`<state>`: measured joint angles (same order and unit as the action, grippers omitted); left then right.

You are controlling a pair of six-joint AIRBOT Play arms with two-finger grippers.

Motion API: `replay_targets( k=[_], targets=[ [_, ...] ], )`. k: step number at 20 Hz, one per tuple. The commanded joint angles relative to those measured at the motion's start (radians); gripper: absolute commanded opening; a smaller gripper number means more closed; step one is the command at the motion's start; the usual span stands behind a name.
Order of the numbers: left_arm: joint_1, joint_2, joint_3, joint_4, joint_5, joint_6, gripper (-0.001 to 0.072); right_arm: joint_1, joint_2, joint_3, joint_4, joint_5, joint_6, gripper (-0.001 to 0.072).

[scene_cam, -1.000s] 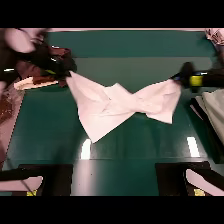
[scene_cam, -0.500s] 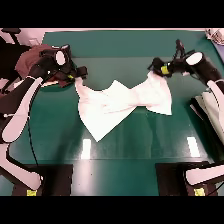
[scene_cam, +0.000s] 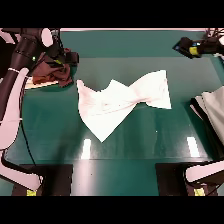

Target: Fold the shirts.

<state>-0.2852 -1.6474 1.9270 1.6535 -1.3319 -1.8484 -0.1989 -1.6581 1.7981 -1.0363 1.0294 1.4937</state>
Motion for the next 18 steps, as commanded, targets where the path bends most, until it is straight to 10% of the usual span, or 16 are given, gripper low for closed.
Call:
replay_targets(
  k=[1, 5, 18],
  targets=[
    [-0.032, 0.078, -0.019, -0.140, -0.163, 0.160, 0.0706, -0.071, 0.002, 0.013, -0.037, 0.312, -0.005, 0.0483],
    [-0.130, 0.171, -0.258, -0.220, -0.197, 0.216, 0.0706, -0.077, 0.107, -0.180, -0.029, 0.344, -0.070, 0.0483],
    [-0.168, 0.556, -1.218, -0.652, 0.296, 0.136, 0.0717, -0.043, 0.631, -0.796, -0.030, 0.145, -0.126, 0.0483]
  ],
)
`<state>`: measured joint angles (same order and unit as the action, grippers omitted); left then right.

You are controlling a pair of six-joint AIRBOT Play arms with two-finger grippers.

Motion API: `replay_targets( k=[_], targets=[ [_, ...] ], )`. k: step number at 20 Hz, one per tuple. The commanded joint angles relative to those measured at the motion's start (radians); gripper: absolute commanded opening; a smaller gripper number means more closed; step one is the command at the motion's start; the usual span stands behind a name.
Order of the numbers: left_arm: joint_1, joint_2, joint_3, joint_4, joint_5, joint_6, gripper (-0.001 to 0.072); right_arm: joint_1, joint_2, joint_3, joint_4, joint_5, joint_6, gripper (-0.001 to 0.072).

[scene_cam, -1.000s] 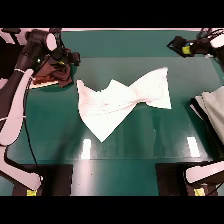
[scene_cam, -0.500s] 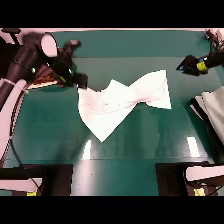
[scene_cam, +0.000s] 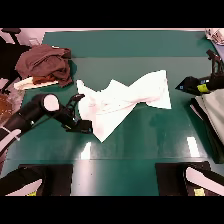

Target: Fold the shirts.

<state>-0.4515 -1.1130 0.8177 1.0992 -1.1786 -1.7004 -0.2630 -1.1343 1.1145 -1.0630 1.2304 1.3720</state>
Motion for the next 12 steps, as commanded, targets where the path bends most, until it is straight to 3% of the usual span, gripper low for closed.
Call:
replay_targets(
  k=[1, 5, 12],
  targets=[
    [-0.002, 0.013, -0.117, -0.104, 0.167, -0.011, 0.0718, 0.026, 0.147, -0.148, -0.003, -0.083, -0.005, 0.0482],
    [-0.002, -0.056, -0.127, -0.152, 0.238, -0.008, 0.0720, 0.031, 0.292, -0.255, -0.002, -0.135, -0.004, 0.0482],
    [-0.002, -0.144, -0.126, -0.217, 0.302, 0.008, 0.0720, 0.031, 0.397, -0.310, -0.002, -0.100, 0.000, 0.0482]
  ],
)
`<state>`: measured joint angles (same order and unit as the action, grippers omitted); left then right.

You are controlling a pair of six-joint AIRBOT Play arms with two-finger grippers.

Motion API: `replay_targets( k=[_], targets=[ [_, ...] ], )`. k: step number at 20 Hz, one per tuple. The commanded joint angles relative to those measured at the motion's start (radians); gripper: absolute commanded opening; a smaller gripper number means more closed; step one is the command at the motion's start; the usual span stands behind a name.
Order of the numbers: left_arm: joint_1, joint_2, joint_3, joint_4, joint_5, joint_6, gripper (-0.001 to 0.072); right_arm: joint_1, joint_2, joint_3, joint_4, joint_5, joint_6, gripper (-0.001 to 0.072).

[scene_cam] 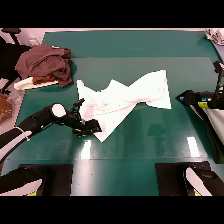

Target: Fold the shirts.

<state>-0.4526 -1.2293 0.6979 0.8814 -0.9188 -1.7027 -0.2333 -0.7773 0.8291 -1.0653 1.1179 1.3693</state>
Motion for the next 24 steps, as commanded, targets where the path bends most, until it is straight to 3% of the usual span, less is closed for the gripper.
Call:
replay_targets(
  k=[1, 3, 4, 5, 7, 10, 15, 18, 20, 24],
  targets=[
    [-0.002, -0.028, -0.006, -0.016, 0.049, 0.010, 0.0720, 0.001, 0.048, -0.033, 0.000, 0.015, 0.003, 0.0483],
    [-0.039, -0.027, -0.006, -0.059, 0.110, 0.010, 0.0709, 0.001, 0.054, -0.048, 0.000, 0.017, 0.017, 0.0482],
    [-0.069, -0.027, -0.006, -0.082, 0.155, 0.011, 0.0627, 0.001, 0.054, -0.054, 0.001, 0.018, 0.021, 0.0483],
    [-0.091, -0.027, -0.002, -0.100, 0.189, 0.010, 0.0464, 0.001, 0.053, -0.054, 0.000, 0.019, 0.022, 0.0482],
    [-0.100, -0.026, 0.042, -0.103, 0.212, 0.009, 0.0055, 0.001, 0.045, -0.054, -0.005, 0.019, 0.021, 0.0482],
    [-0.099, -0.005, 0.177, -0.016, 0.088, 0.006, 0.0024, 0.000, -0.005, -0.054, -0.035, 0.009, 0.021, 0.0482],
    [-0.099, 0.143, 0.282, 0.363, -0.317, -0.138, 0.0024, 0.000, -0.175, -0.054, -0.038, -0.004, 0.006, 0.0482],
    [-0.099, 0.280, 0.282, 0.532, -0.470, -0.211, 0.0024, 0.000, -0.252, -0.054, -0.037, -0.011, 0.005, 0.0482],
    [-0.099, 0.373, 0.282, 0.613, -0.505, -0.275, 0.0024, 0.001, -0.289, -0.054, -0.037, -0.018, -0.003, 0.0483],
    [-0.099, 0.413, 0.275, 0.597, -0.464, -0.314, 0.0024, 0.010, -0.367, -0.054, -0.028, -0.019, -0.009, 0.0482]
  ],
)
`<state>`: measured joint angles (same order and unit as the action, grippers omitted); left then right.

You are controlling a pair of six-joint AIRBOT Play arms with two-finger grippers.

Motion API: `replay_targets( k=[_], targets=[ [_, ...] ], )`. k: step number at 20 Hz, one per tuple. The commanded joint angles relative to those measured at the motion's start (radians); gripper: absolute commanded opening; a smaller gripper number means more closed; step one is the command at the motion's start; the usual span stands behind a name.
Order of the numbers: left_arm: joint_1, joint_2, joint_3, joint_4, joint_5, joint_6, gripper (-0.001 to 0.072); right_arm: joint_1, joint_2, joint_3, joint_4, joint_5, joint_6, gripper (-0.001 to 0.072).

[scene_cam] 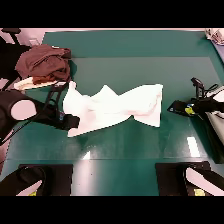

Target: Fold the shirts.

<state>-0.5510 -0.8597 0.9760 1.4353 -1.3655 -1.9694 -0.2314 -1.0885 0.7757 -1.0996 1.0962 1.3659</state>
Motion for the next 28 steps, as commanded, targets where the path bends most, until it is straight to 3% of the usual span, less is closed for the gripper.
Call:
replay_targets(
  k=[1, 6, 15, 19, 22, 23, 26, 27, 28],
  targets=[
    [-0.001, 0.043, -0.006, 0.026, 0.007, -0.048, 0.0024, 0.019, -0.072, -0.005, 0.002, 0.008, -0.006, 0.0483],
    [-0.001, 0.043, -0.006, 0.024, 0.015, -0.050, 0.0025, 0.150, -0.034, -0.143, 0.016, -0.101, -0.005, 0.0482],
    [-0.001, 0.043, -0.007, 0.023, 0.019, -0.049, 0.0025, 0.335, 0.163, -0.204, 0.298, -0.353, 0.008, 0.0480],
    [-0.001, 0.043, -0.007, 0.023, 0.021, -0.049, 0.0024, 0.431, 0.050, -0.204, 0.299, -0.382, 0.048, 0.0480],
    [-0.001, 0.043, -0.007, 0.017, 0.022, -0.050, 0.0024, 0.495, -0.058, -0.202, 0.362, -0.483, 0.046, 0.0475],
    [-0.001, 0.043, -0.007, 0.016, 0.023, -0.050, 0.0024, 0.514, -0.088, -0.193, 0.376, -0.527, 0.043, 0.0425],
    [-0.001, 0.043, -0.007, 0.019, 0.021, -0.049, 0.0024, 0.545, -0.149, -0.083, 0.370, -0.504, -0.005, 0.0081],
    [-0.001, 0.043, -0.008, 0.023, 0.020, -0.048, 0.0024, 0.544, -0.149, -0.037, 0.363, -0.457, -0.016, 0.0026],
    [-0.001, 0.043, -0.009, 0.024, 0.019, -0.047, 0.0024, 0.542, -0.134, 0.006, 0.353, -0.419, -0.017, 0.0024]
  ],
)
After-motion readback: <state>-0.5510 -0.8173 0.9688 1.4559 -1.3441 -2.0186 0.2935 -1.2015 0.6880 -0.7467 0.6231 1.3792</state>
